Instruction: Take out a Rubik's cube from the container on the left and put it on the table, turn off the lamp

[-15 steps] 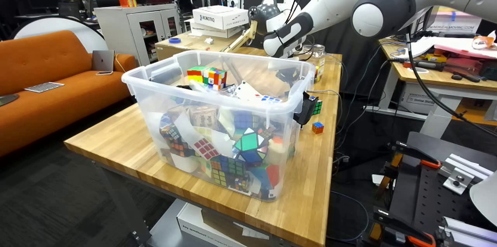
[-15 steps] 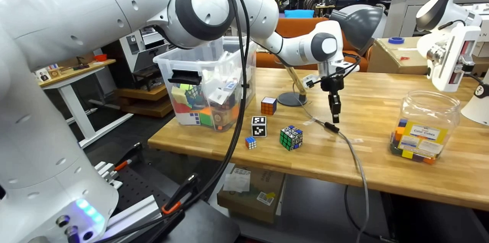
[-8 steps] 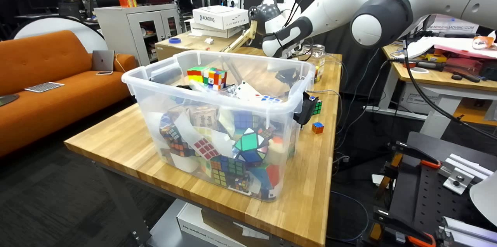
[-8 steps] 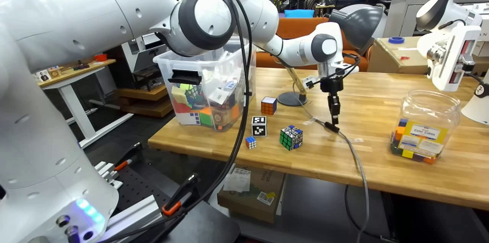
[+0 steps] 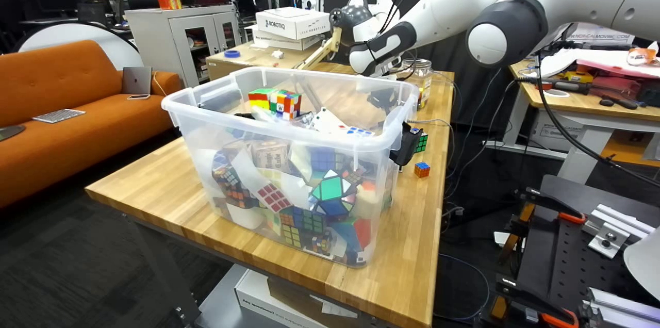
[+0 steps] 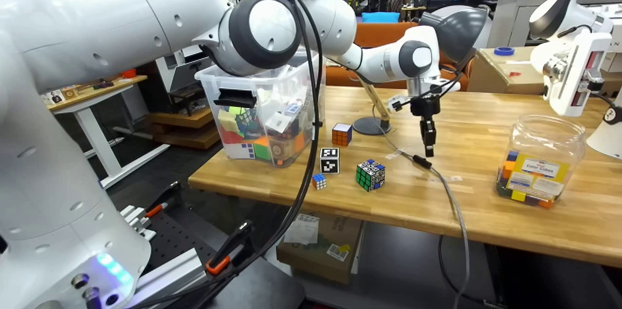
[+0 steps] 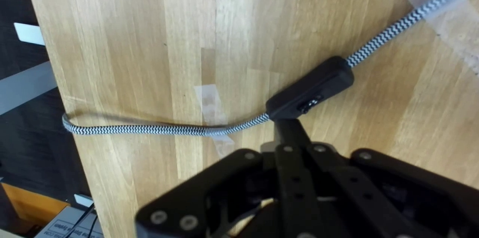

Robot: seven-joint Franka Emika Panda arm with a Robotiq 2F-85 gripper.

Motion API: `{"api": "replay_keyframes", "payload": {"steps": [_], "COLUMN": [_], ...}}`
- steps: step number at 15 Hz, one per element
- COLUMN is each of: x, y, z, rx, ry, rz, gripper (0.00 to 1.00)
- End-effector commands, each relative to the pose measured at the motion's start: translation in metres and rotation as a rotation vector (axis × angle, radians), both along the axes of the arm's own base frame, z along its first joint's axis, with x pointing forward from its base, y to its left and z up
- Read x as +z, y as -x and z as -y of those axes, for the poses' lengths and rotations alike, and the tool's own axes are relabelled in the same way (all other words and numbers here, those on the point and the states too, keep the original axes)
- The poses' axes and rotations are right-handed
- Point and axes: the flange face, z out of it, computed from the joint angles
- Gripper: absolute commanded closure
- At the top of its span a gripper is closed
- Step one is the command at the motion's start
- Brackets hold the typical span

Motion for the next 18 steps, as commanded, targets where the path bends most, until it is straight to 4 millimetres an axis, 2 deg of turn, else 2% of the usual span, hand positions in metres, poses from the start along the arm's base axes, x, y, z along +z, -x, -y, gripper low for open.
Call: {"api": "replay_keyframes", "payload": {"steps": [1,9,18], "x": [0.000,0.002,-0.013], "y": [-0.001,-0.004,0.001], "z": [0.000,-0.004,-0.007], "rx": [0.006,0.018,0.011], "ry": [-0.028,-0.029,-0.040], "rz": [-0.007,-0.008,-0.044], "gripper": [1.00,1.00,1.00]}}
